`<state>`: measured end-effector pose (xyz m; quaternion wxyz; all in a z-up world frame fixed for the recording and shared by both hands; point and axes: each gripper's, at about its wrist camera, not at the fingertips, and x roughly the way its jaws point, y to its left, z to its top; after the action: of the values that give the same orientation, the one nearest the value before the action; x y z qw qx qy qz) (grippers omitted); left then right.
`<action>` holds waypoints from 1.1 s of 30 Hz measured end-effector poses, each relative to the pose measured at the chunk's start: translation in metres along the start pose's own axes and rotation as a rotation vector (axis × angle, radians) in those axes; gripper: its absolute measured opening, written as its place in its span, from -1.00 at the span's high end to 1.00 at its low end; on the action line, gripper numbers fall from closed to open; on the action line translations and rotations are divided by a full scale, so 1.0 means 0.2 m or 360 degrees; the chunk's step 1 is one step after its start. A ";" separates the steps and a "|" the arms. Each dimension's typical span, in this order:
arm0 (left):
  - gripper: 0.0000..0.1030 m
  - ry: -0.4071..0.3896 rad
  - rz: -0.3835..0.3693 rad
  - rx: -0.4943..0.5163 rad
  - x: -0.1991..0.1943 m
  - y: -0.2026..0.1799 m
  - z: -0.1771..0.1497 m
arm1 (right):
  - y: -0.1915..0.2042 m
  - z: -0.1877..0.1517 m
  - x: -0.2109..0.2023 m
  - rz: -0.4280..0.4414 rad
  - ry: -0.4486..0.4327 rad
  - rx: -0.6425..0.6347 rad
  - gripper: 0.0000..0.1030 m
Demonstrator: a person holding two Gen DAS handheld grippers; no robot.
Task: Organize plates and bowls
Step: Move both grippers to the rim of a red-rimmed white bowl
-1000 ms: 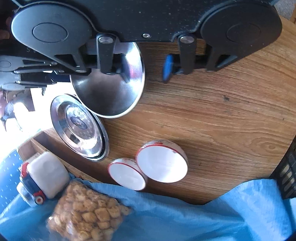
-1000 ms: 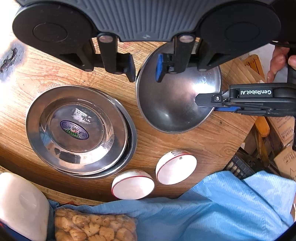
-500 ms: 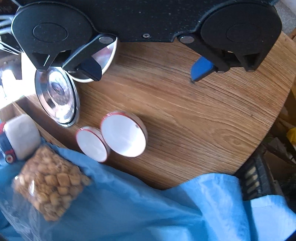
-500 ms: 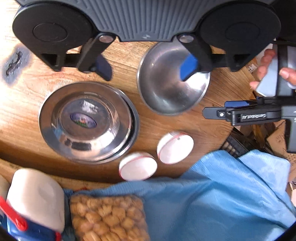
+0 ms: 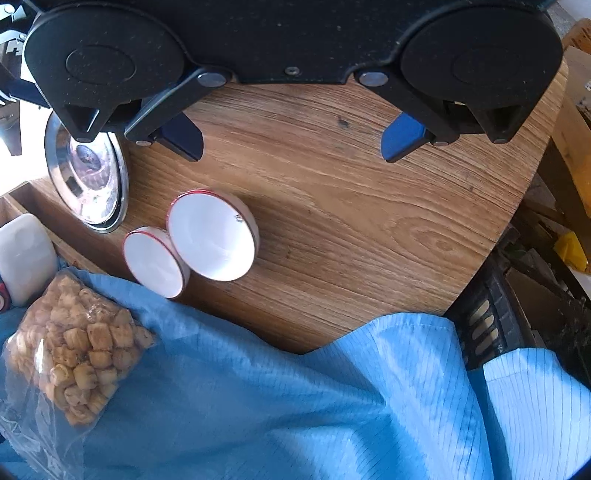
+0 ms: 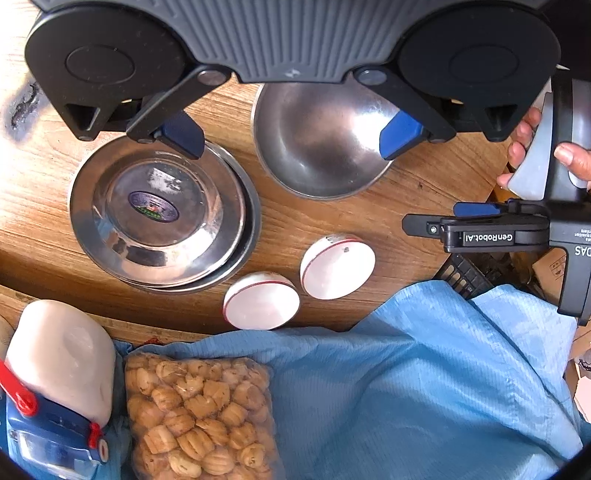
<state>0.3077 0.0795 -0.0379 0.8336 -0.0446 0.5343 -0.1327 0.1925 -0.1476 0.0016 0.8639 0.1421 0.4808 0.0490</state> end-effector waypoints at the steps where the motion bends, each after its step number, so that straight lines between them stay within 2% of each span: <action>1: -0.98 0.0010 0.0003 0.0008 0.01 0.01 0.00 | 0.01 0.00 0.01 -0.0001 -0.0003 0.0002 -0.99; 10: -0.98 -0.0021 0.0017 0.0151 0.06 0.03 0.09 | 0.09 0.09 0.10 -0.0073 -0.0045 -0.0009 -1.00; 15: -0.98 -0.0067 0.0011 0.0210 0.12 0.03 0.17 | 0.11 0.15 0.15 -0.0180 -0.0019 -0.0014 -1.00; 18: -0.98 -0.0077 -0.0041 0.0251 0.15 0.02 0.21 | 0.12 0.20 0.17 -0.0237 -0.0018 -0.0034 -1.00; 20: -0.98 -0.0102 -0.0077 0.0291 0.16 0.01 0.23 | 0.13 0.23 0.19 -0.0300 -0.0021 -0.0071 -1.00; 24: -0.98 -0.0144 -0.0058 0.0406 0.20 -0.04 0.27 | 0.17 0.29 0.25 -0.0403 -0.0035 -0.0180 -0.99; 27: -0.98 -0.0164 -0.0029 0.0514 0.22 -0.07 0.28 | 0.18 0.33 0.28 -0.0395 -0.0025 -0.0191 -0.99; 33: -0.98 -0.0135 -0.0017 0.0672 0.26 -0.09 0.28 | 0.17 0.42 0.34 -0.0250 -0.0013 -0.0102 -0.95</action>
<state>0.3751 0.0452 -0.0555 0.8454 0.1228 0.4590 -0.2440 0.3013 -0.1171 -0.0033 0.8711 0.0763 0.4852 -0.0041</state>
